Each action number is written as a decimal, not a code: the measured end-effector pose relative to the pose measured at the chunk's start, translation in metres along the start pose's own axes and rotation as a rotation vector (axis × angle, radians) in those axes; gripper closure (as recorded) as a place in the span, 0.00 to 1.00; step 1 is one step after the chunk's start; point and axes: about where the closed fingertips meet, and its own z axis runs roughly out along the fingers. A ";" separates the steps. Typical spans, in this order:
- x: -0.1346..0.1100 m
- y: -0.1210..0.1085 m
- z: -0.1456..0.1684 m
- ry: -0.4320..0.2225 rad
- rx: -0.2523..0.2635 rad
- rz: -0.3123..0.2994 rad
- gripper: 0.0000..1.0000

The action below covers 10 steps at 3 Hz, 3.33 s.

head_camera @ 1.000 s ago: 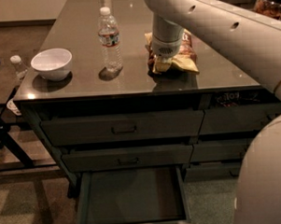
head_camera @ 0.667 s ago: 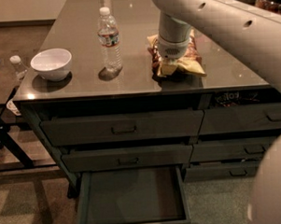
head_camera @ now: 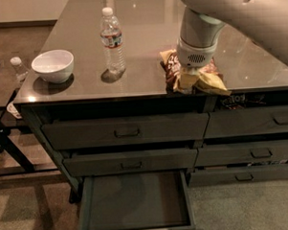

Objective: Place brown chip bag into bottom drawer

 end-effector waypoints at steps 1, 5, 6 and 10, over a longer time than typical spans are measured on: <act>0.012 0.039 -0.010 -0.004 -0.044 -0.001 1.00; 0.046 0.151 -0.036 0.007 -0.192 0.025 1.00; 0.037 0.176 0.003 -0.025 -0.266 0.038 1.00; 0.008 0.216 0.128 -0.091 -0.439 0.073 1.00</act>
Offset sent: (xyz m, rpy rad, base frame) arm -0.1755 -0.0257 0.0051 0.0242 0.1849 -0.0126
